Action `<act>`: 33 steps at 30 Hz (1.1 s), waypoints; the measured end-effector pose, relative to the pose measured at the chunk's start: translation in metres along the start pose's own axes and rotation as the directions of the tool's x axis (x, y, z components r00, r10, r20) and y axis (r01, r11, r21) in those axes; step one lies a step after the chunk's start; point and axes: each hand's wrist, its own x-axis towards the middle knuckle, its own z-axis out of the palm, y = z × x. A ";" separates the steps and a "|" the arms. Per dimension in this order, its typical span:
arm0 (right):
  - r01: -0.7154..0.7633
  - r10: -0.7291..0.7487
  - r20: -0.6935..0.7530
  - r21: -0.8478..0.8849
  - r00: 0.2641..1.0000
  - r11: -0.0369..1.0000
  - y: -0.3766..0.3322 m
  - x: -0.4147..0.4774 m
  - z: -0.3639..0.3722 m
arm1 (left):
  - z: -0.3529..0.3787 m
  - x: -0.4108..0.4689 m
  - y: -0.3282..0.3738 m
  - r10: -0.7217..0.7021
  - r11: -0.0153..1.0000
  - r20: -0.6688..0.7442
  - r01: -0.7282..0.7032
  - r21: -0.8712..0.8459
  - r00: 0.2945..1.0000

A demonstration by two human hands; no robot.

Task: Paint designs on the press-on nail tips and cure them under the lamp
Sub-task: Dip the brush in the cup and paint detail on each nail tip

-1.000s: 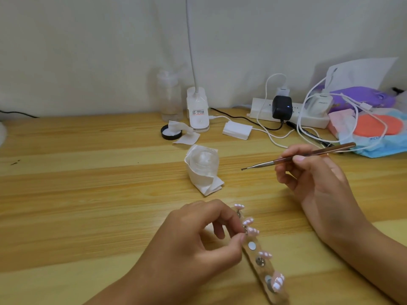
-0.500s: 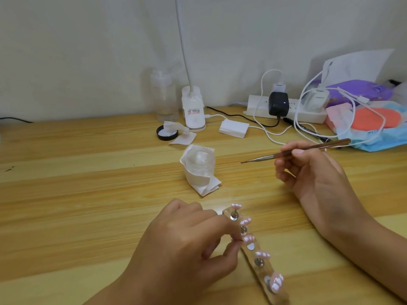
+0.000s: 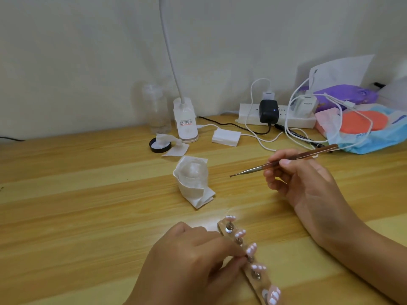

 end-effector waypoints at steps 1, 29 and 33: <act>0.000 0.000 0.002 -0.008 1.000 1.000 -0.001 0.000 0.000 | -0.003 -0.002 -0.002 0.001 1.000 0.021 -0.001 0.000 1.000; 0.230 -0.268 -0.066 -0.346 0.961 0.910 0.005 -0.005 0.002 | -0.008 0.002 -0.008 -0.030 0.957 0.285 -0.056 0.286 0.958; 0.247 -0.286 -0.061 -0.355 0.956 0.902 0.005 -0.005 0.002 | -0.009 -0.009 -0.016 0.121 0.933 0.177 -0.173 0.315 0.977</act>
